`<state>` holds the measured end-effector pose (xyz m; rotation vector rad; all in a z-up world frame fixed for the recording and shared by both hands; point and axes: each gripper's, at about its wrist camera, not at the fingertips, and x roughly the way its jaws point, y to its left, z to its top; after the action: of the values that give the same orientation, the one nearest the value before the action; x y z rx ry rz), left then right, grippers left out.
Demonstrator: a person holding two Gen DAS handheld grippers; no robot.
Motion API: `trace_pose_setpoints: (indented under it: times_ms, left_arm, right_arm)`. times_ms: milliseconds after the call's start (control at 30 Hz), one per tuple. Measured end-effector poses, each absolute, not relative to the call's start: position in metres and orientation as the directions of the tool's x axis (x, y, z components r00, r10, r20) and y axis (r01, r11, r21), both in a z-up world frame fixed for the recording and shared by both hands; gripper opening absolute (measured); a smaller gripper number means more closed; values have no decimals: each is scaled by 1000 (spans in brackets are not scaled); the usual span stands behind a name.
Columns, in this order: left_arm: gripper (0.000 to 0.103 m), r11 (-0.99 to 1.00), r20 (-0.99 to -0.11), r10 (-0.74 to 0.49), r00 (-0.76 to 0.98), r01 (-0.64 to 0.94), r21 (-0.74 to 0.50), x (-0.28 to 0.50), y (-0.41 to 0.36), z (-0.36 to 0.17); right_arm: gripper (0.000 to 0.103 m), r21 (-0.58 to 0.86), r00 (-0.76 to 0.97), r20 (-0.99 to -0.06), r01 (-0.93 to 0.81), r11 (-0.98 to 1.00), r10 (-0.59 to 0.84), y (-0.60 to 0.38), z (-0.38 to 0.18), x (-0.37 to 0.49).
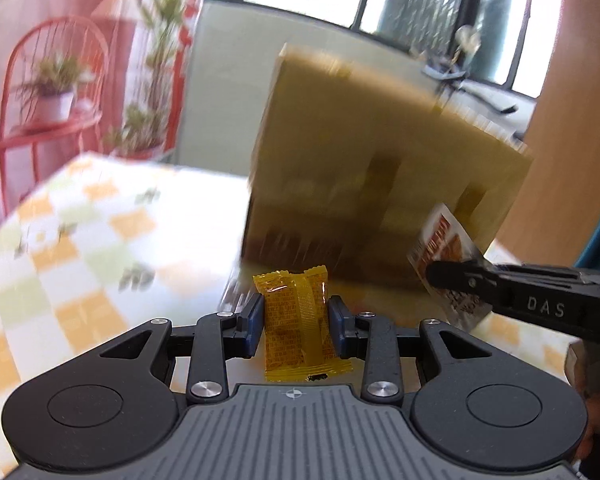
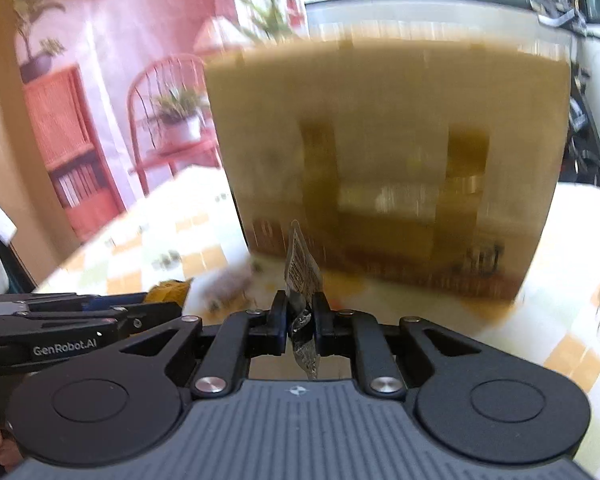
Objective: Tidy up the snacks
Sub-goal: 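Lift both held snacks up and carry them over the open box, then open both tools to drop the snacks into the box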
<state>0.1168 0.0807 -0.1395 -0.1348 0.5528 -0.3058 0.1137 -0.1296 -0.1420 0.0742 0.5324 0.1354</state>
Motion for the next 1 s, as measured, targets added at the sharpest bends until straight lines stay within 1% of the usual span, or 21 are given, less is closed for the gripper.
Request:
trace_pose_setpoints:
  times_ms: [233, 300, 433, 533, 667, 767, 867, 900, 933, 967, 1000]
  left_arm:
    - [36, 920, -341, -391, 855, 352, -171, 140, 66, -57]
    - [36, 913, -318, -407, 856, 373, -165, 155, 56, -38]
    - [36, 899, -302, -438, 847, 413, -147, 190, 28, -11]
    - [36, 893, -307, -449, 839, 432, -124, 215, 3, -4]
    - [36, 886, -343, -461, 818, 447, -124, 247, -24, -6]
    - [36, 888, -375, -451, 810, 449, -98, 264, -38, -16]
    - [37, 896, -403, -430, 808, 437, -78, 277, -45, -24]
    - [38, 900, -412, -419, 809, 428, -75, 280, -45, -27]
    - [44, 903, -423, -414, 806, 423, -77, 282, -43, -29]
    - [52, 904, -432, -412, 802, 419, -85, 284, -41, -30]
    - [56, 904, -431, -414, 802, 416, -94, 284, -36, -31]
  right_arm:
    - [13, 30, 933, -321, -162, 986, 163, -133, -62, 117]
    - [13, 10, 949, -276, -158, 987, 154, -136, -42, 121]
    - [13, -32, 970, -223, -107, 994, 98, -149, -18, 142]
    - [13, -35, 975, -218, -41, 999, 33, -169, -13, 162]
    - [13, -17, 969, -243, 40, 999, -43, -198, -20, 184]
    - [14, 5, 961, -270, 70, 998, -66, -218, -29, 190]
    - [15, -4, 954, -293, 68, 998, -66, -226, -36, 194]
    - [19, -9, 953, -297, 62, 998, -62, -226, -38, 196]
    - [25, -16, 952, -297, 66, 998, -68, -226, -41, 195]
    - [43, -25, 950, -299, 82, 996, -85, -226, -43, 196]
    - [56, -25, 949, -299, 93, 995, -97, -225, -44, 197]
